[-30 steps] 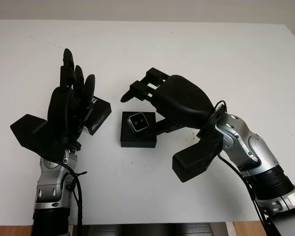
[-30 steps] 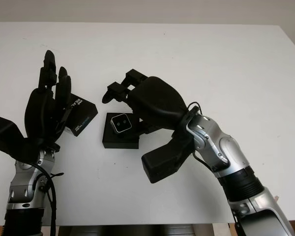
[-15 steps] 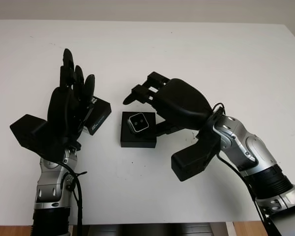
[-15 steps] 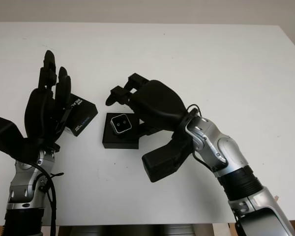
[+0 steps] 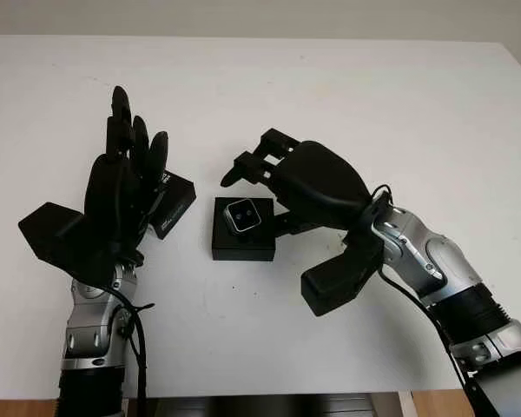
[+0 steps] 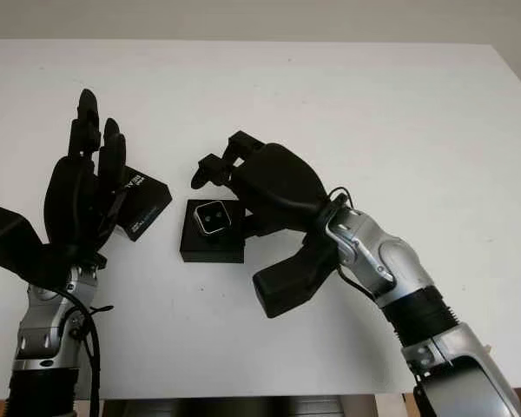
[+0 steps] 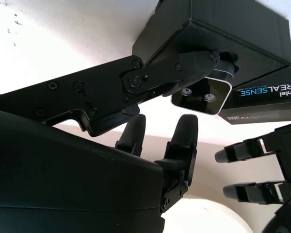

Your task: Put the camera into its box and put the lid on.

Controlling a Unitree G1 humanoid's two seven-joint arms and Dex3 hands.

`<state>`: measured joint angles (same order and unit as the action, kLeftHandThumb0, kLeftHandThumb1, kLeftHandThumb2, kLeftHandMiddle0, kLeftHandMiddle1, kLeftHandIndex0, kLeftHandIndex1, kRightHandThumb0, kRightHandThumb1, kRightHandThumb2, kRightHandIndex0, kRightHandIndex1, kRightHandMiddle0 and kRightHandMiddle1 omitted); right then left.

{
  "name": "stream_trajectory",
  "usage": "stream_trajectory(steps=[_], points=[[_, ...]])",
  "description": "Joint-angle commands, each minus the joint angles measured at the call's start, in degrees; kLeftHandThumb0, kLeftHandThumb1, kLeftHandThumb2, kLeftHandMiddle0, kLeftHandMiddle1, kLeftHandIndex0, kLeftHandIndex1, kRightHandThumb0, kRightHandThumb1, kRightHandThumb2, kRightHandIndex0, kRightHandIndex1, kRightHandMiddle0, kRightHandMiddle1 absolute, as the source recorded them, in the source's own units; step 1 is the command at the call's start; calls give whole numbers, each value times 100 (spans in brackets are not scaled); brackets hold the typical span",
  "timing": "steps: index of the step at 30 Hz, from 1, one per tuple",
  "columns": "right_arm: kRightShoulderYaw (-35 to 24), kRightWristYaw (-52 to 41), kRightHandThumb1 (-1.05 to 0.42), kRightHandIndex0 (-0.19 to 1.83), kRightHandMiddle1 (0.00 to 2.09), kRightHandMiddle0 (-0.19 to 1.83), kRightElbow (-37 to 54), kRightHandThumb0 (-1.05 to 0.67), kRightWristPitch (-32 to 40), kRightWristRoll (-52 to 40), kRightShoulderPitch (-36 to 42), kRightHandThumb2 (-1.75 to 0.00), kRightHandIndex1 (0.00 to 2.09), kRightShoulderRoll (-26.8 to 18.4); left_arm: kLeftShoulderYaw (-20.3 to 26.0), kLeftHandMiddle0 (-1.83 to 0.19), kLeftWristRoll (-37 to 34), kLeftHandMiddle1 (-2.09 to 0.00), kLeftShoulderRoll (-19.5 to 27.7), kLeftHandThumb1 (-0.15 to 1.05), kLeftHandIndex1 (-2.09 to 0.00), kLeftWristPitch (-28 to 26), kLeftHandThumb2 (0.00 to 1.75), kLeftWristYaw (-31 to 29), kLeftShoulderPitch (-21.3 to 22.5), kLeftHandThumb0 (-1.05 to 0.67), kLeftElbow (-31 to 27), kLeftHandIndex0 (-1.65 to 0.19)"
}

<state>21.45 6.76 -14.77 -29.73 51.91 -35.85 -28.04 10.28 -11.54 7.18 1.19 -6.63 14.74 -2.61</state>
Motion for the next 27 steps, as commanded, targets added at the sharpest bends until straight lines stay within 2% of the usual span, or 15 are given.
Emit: stream_trajectory(steps=[1, 6, 9, 13, 17, 22, 24, 27], points=[[71, 265, -90, 22, 120, 32, -94, -58, -113, 163, -66, -6, 145, -99, -11, 19, 17, 0, 8, 105, 0, 15, 34, 7, -56, -76, -77, 19], [207, 970, -96, 24, 139, 42, -333, -47, -322, 512, -145, -6, 167, -184, -12, 19, 23, 0, 19, 105, 0, 66, 34, -20, -58, -75, -57, 19], [283, 1170, -95, 25, 146, 49, -366, -44, -367, 669, -175, -5, 173, -247, -17, 19, 35, 0, 29, 105, 0, 55, 35, -26, -50, -76, -49, 19], [349, 1365, -91, 26, 149, 56, -371, -41, -464, 764, -207, -5, 163, -332, 0, 19, -13, 0, 4, 105, 0, 17, 33, -17, -51, -77, -74, 19], [410, 1678, -92, 22, 153, 54, -449, -39, -569, 913, -258, -5, 151, -393, -11, 19, 27, 0, 32, 105, 0, 56, 33, -27, -54, -77, -47, 19], [480, 1816, -93, 26, 156, 51, -604, -40, -645, 914, -318, -6, 139, -417, 5, 19, -2, 0, 26, 105, 0, 28, 33, -36, -65, -76, -54, 19], [449, 1660, -94, 26, 156, 49, -688, -40, -682, 709, -306, -6, 137, -370, 6, 19, -5, 0, 34, 105, 0, 18, 32, -44, -72, -76, -64, 19], [316, 887, -94, 23, 159, 46, -775, -39, -730, -125, -269, -6, 142, -270, 5, 19, -2, 0, 66, 105, 0, 25, 33, -94, -82, -76, -55, 19]])
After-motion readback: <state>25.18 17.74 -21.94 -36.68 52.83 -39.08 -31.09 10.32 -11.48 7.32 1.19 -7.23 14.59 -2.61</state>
